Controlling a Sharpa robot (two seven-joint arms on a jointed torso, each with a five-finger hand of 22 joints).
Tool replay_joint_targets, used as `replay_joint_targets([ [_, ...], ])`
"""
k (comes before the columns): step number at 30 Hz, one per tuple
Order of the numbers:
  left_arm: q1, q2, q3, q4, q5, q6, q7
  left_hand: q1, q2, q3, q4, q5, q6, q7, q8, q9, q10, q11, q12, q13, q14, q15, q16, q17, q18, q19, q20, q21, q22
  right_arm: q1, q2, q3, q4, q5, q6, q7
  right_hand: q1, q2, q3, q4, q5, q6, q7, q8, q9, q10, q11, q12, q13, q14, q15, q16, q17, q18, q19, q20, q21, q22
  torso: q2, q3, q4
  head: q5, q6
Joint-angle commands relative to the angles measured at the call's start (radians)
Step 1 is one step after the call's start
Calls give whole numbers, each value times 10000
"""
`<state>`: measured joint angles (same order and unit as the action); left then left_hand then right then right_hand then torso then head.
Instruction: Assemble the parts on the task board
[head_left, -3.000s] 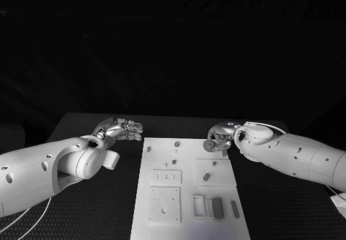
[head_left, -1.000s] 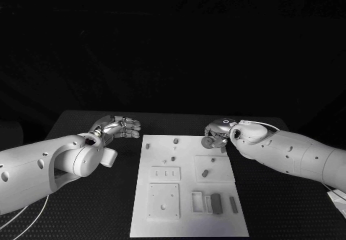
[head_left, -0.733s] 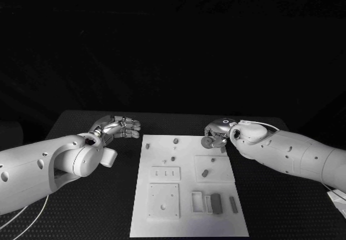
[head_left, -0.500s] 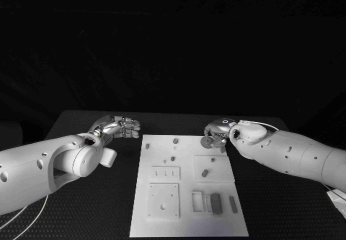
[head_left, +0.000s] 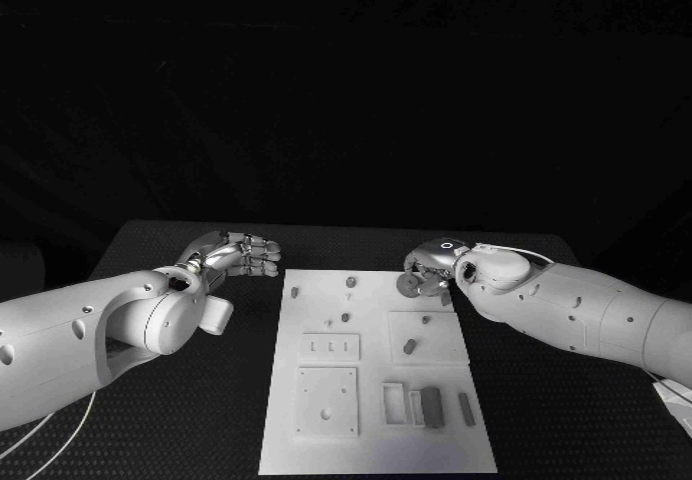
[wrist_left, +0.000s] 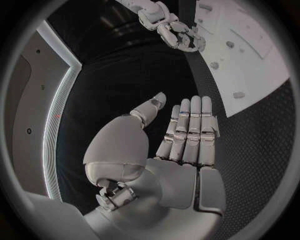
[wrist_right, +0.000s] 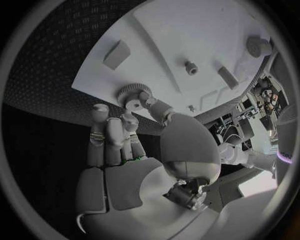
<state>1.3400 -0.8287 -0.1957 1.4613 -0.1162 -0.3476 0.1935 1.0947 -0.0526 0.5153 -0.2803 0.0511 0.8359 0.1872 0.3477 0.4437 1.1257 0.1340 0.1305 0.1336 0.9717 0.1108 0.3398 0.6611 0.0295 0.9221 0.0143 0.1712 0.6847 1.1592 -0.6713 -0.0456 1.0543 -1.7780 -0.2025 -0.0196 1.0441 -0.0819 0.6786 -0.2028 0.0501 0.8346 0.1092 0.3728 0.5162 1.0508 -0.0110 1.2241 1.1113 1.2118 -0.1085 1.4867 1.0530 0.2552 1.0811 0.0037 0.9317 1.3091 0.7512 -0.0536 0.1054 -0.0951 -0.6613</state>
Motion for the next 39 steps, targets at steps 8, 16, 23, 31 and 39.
replay_joint_targets([
  [8,12,-41,7,41,-38,83,71,1,-103,-24,-4,36,-101,-1,-37,-14,-2,59,-56,-12,-45,24,-57,20,-2,-68,-17,-53,10,-3,-234,-23,772,-235,-183,-619,38,330,21,-95,3,2033,-228,107,117,102,-93,3,-50,181,-40,98,49,66,67,-104,84,165,0,0,-12,29,59],
  [16,13,-54,7,44,-45,70,73,7,-106,-22,-8,37,-100,-1,-36,-15,0,58,-60,-11,-44,24,-63,24,0,-69,-17,-56,12,200,-509,115,1888,-661,-475,-1089,16,345,12,-163,3,2070,-242,111,138,157,-106,-3,-76,242,-53,119,65,66,100,-121,96,163,0,-1,-18,58,115],
  [23,14,-74,8,66,-46,61,74,12,-110,-21,-11,37,-100,-1,-36,-16,1,58,-64,-10,-45,24,-68,28,0,-70,-17,-58,13,211,-414,123,2682,-1476,-547,-1315,2,329,11,-201,3,2100,-254,115,152,198,-119,-8,-94,290,-63,132,80,65,128,-134,106,162,2,5,-9,87,150],
  [31,15,-65,8,67,-46,50,73,14,-109,-20,-11,37,-100,-1,-35,-17,3,58,-68,-9,-44,25,-73,32,0,-70,-16,-60,16,205,173,-14,2846,-2193,-605,-1449,-7,316,13,-214,3,2107,-258,112,156,215,-123,-14,-105,293,-66,132,57,66,137,-139,107,160,9,4,3,128,159],
  [39,15,6,9,35,-46,69,71,13,-108,-21,-10,37,-100,-1,-35,-18,5,59,-72,-9,-44,26,-78,36,0,-70,-14,-62,17,150,919,-145,2383,-2546,-660,-1550,-18,294,17,-226,3,2117,-263,108,162,239,-128,-24,-120,311,-70,134,48,66,152,-146,109,157,-2,-5,55,108,146],
])
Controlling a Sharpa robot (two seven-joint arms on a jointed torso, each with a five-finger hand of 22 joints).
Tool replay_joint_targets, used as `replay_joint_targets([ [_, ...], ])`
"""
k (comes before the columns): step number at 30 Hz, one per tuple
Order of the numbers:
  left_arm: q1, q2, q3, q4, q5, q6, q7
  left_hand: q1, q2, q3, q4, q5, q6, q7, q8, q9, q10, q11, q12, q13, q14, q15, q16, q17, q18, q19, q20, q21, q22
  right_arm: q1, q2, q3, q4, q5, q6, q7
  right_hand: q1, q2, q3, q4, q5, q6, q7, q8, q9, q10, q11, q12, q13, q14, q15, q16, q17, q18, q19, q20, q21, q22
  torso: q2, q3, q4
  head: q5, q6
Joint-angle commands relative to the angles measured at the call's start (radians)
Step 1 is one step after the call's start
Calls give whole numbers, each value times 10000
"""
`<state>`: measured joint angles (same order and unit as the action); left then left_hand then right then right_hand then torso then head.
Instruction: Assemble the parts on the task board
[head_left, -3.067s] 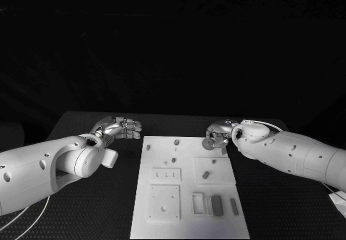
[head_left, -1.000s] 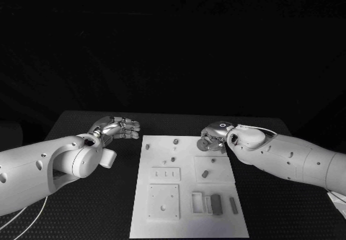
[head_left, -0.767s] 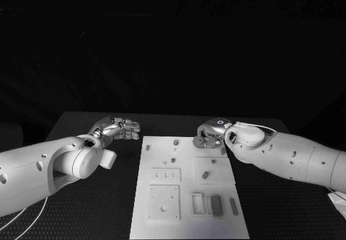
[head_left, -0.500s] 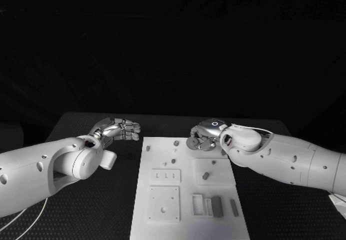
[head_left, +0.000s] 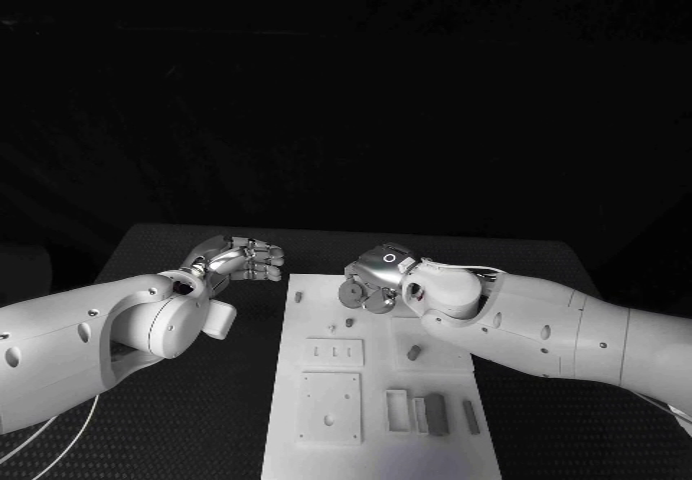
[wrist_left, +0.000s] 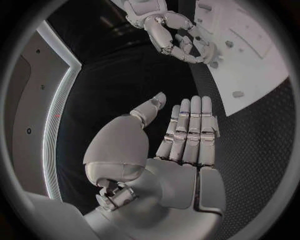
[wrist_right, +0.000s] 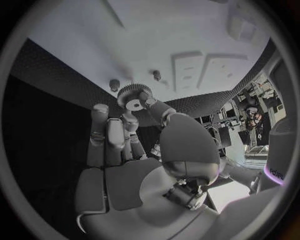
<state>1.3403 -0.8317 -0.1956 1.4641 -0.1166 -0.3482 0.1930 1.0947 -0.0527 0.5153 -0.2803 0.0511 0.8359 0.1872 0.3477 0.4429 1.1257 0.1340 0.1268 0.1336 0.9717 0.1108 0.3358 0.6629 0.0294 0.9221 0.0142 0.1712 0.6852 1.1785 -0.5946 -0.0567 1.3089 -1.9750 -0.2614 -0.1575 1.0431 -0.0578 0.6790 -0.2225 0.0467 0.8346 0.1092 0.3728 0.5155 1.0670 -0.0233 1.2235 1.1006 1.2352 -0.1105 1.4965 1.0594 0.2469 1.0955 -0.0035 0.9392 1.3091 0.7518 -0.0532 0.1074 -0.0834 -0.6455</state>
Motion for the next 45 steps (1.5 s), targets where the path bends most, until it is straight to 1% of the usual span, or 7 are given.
replay_joint_targets([
  [1,13,50,8,-4,-42,75,77,13,-108,-21,-9,36,-99,-1,-35,-10,5,58,-34,-9,-44,26,-38,19,1,-70,-14,-62,12,-70,229,-48,-231,-577,-53,-165,-7,42,15,-39,38,2116,-264,106,170,82,-7,-22,-17,76,-52,34,-27,149,12,-77,34,156,-9,-11,35,-4,-6],
  [5,13,71,8,-17,-43,81,78,12,-107,-21,-8,36,-100,-1,-35,-11,6,59,-36,-8,-44,26,-41,20,0,-70,-13,-63,13,-152,470,-88,-503,-669,-28,-155,-7,30,20,-50,38,2115,-265,100,171,91,-9,-30,-27,65,-55,28,-63,149,18,-81,33,153,-10,-18,60,-7,-22],
  [12,13,75,8,-17,-43,81,73,10,-107,-22,-6,36,-101,0,-36,-12,7,59,-40,-8,-44,27,-46,24,0,-71,-12,-66,14,-213,726,-169,-937,-789,66,-181,-9,25,27,-60,37,2114,-265,93,173,100,-10,-41,-38,73,-58,25,-71,149,25,-85,30,150,-5,-17,24,49,-37],
  [21,13,76,9,-10,-43,81,70,7,-108,-24,-5,36,-102,0,-36,-13,8,60,-46,-7,-44,28,-53,29,0,-71,-11,-69,17,-216,837,-179,-1020,-858,67,-216,-18,22,31,-64,37,2114,-265,87,175,108,-10,-51,-49,75,-61,21,-89,149,31,-87,26,147,3,-2,-15,70,-36],
  [31,14,80,9,-9,-43,80,63,5,-110,-25,-4,36,-104,1,-37,-15,8,61,-52,-7,-46,30,-61,34,0,-74,-10,-72,18,-216,947,-199,-1150,-837,317,-176,-43,8,31,-62,37,2106,-261,74,177,115,-7,-65,-62,49,-63,8,-151,149,33,-87,17,142,-1,0,-2,61,-35],
  [35,14,75,9,-2,-43,81,62,4,-111,-26,-3,36,-105,2,-37,-15,8,61,-54,-7,-46,31,-64,36,0,-75,-9,-74,19,-216,952,-222,-1229,-777,505,-207,-68,-98,34,-87,37,2060,-247,31,172,95,6,-106,-88,-36,-56,-29,-287,149,4,-80,-15,134,-3,-5,-11,71,-51],
  [45,16,50,9,-33,-43,72,39,3,-114,-27,-4,36,-107,2,-38,-17,8,62,-59,-6,-47,32,-70,40,1,-76,-8,-76,21,-216,929,-237,-1316,-694,446,-267,-68,-579,94,-48,35,1512,-14,-361,39,-39,216,-224,-161,-296,73,-92,-628,149,-51,-43,-102,126,0,-1,-4,64,-74],
])
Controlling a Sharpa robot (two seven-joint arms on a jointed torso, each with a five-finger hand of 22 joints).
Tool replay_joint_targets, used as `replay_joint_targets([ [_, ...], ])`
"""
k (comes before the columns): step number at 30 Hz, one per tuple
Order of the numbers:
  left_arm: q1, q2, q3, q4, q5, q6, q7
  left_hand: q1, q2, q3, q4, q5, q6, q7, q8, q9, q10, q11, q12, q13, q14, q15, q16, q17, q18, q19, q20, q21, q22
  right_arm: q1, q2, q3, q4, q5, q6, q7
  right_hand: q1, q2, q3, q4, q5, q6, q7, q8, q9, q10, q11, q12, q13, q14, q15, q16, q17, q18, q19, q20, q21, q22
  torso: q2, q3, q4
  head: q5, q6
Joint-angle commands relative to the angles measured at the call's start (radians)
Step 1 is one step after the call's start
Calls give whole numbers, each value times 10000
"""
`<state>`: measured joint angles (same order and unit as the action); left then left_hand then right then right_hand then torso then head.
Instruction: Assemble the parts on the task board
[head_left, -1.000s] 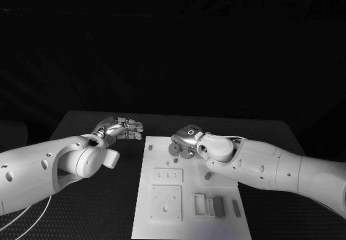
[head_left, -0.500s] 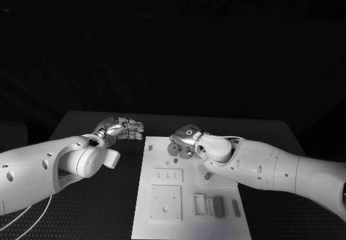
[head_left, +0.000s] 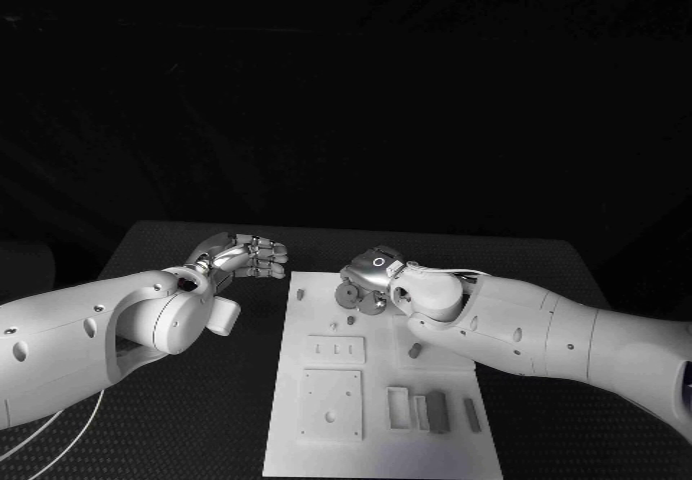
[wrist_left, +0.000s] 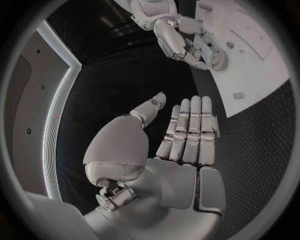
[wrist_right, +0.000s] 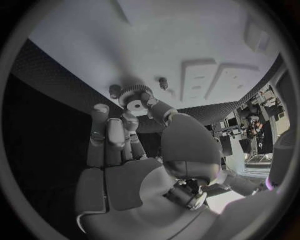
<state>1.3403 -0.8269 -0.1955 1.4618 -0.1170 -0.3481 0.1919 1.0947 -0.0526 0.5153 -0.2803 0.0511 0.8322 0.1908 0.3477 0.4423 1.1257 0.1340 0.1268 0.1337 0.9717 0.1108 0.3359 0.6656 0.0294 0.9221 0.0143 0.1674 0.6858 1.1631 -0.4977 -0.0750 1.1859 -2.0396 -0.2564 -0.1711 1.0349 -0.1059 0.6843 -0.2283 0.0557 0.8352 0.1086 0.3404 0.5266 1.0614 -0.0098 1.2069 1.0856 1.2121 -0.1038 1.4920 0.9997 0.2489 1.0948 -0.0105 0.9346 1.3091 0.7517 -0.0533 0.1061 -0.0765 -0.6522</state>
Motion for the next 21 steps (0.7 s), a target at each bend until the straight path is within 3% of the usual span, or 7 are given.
replay_joint_targets([
  [1,15,-1,8,-10,-39,71,50,3,-115,-28,-4,36,-71,-34,-38,-10,8,62,-60,-7,-47,32,-71,14,1,-76,-8,-39,15,-62,-52,-54,-74,-44,393,-128,16,-110,44,14,-54,1505,-5,-39,-74,14,86,-60,-13,-82,10,-51,-59,129,-45,28,-58,126,-1,0,8,-9,-9],
  [12,15,6,9,-47,-39,73,54,-1,-123,-31,-3,36,-84,-29,-45,-15,-1,68,-75,-8,-50,36,-83,21,1,-79,-6,-44,19,-90,-111,-54,29,40,414,-53,13,-164,56,70,-54,1556,-2,-29,-65,6,95,-69,-28,-114,35,-55,-114,129,-48,37,-71,127,4,8,-13,34,-24],
  [21,15,-2,9,-35,-39,73,54,0,-121,-30,-3,37,-87,-27,-46,-17,-1,69,-80,-8,-52,38,-91,26,2,-82,-4,-48,21,-103,-159,-54,121,53,410,-60,16,-168,66,108,-55,1620,-16,-4,-51,11,85,-68,-38,-103,39,-48,-109,129,-50,42,-78,130,1,3,5,17,-54],
])
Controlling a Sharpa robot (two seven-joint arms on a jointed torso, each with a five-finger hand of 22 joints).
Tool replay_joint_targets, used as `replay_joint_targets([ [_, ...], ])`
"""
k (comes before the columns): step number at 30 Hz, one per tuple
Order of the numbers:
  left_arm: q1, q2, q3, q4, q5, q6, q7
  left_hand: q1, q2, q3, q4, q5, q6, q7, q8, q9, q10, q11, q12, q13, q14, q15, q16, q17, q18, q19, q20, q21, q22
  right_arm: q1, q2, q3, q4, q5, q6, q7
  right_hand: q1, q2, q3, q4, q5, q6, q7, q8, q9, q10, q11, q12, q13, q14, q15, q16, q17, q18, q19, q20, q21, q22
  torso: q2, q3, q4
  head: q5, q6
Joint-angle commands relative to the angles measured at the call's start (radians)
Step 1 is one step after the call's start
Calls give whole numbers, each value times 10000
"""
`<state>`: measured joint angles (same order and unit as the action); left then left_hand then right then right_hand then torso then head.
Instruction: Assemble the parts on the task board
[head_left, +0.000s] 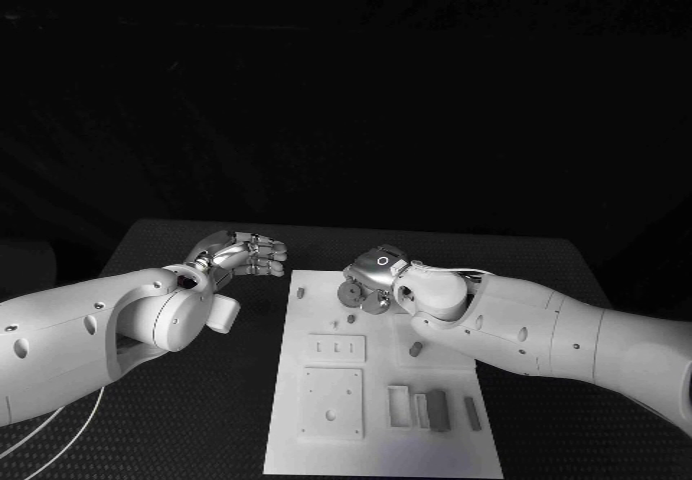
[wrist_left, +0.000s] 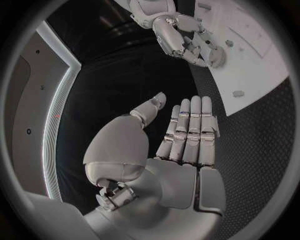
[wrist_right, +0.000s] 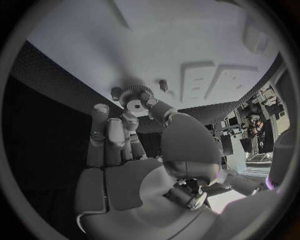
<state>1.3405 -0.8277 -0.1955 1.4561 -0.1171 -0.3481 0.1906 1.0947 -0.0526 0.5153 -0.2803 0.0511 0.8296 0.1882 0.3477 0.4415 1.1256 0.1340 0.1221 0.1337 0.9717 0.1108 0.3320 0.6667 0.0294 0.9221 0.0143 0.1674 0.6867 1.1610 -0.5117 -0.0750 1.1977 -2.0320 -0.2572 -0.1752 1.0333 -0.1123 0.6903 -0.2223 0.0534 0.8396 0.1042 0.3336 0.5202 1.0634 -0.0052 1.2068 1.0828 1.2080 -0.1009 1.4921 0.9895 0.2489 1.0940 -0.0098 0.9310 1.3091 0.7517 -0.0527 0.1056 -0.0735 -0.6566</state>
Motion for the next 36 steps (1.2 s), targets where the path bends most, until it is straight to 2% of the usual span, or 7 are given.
replay_joint_targets([
  [1,14,6,9,22,-38,71,67,0,-121,-30,-3,37,-60,-1,-46,-9,-1,69,-34,-8,-53,38,-54,15,2,-82,-4,-49,13,-84,-24,-54,13,-22,418,-21,32,-105,6,54,-32,1586,25,67,15,-7,36,-66,-11,-66,11,-49,-15,128,-44,36,-43,130,1,-5,9,-13,-9],
  [14,14,-1,9,40,-38,64,68,1,-123,-30,-4,36,-62,0,-47,-10,0,70,-40,-7,-55,40,-63,21,2,-85,-2,-53,15,-109,-65,-54,109,0,470,-11,21,-129,-2,82,-32,1619,13,77,23,2,26,-64,-18,-60,8,-42,-21,129,-42,39,-44,135,0,-9,5,-12,-38],
  [23,14,-24,9,63,-38,58,66,4,-124,-30,-5,36,-63,0,-47,-11,1,70,-45,-6,-57,41,-69,24,2,-87,-1,-56,16,-115,-75,-54,98,36,493,-26,15,-223,-8,111,-32,1613,12,61,22,6,23,-67,-31,-89,3,-46,-78,129,-45,42,-51,138,1,-9,3,-12,-46],
  [28,15,-31,9,70,-38,55,65,6,-127,-30,-7,36,-64,0,-47,-11,0,71,-47,-6,-58,41,-73,26,3,-89,0,-58,17,-116,-78,-54,98,70,427,-59,20,-329,4,158,-31,1564,28,18,9,-5,35,-78,-46,-131,2,-57,-145,129,-50,44,-65,136,0,-10,6,-9,-45],
  [33,16,-35,9,75,-39,59,64,7,-128,-29,-8,36,-65,1,-47,-12,0,71,-49,-6,-59,42,-76,28,3,-91,0,-60,18,-116,-65,-54,65,121,301,-111,88,-655,72,301,-35,949,225,-356,-138,-145,212,-257,-187,-354,128,-125,-432,129,-88,61,-133,125,0,-9,4,-11,-39],
  [36,16,-35,9,78,-39,56,65,8,-128,-29,-8,36,-65,1,-47,-12,1,71,-51,-6,-60,42,-78,29,2,-91,1,-61,18,-116,-73,-54,72,104,335,-109,108,-724,79,347,-32,882,263,-393,-151,-159,248,-283,-223,-370,168,-126,-446,129,-94,72,-147,126,-2,-6,8,-18,-50],
])
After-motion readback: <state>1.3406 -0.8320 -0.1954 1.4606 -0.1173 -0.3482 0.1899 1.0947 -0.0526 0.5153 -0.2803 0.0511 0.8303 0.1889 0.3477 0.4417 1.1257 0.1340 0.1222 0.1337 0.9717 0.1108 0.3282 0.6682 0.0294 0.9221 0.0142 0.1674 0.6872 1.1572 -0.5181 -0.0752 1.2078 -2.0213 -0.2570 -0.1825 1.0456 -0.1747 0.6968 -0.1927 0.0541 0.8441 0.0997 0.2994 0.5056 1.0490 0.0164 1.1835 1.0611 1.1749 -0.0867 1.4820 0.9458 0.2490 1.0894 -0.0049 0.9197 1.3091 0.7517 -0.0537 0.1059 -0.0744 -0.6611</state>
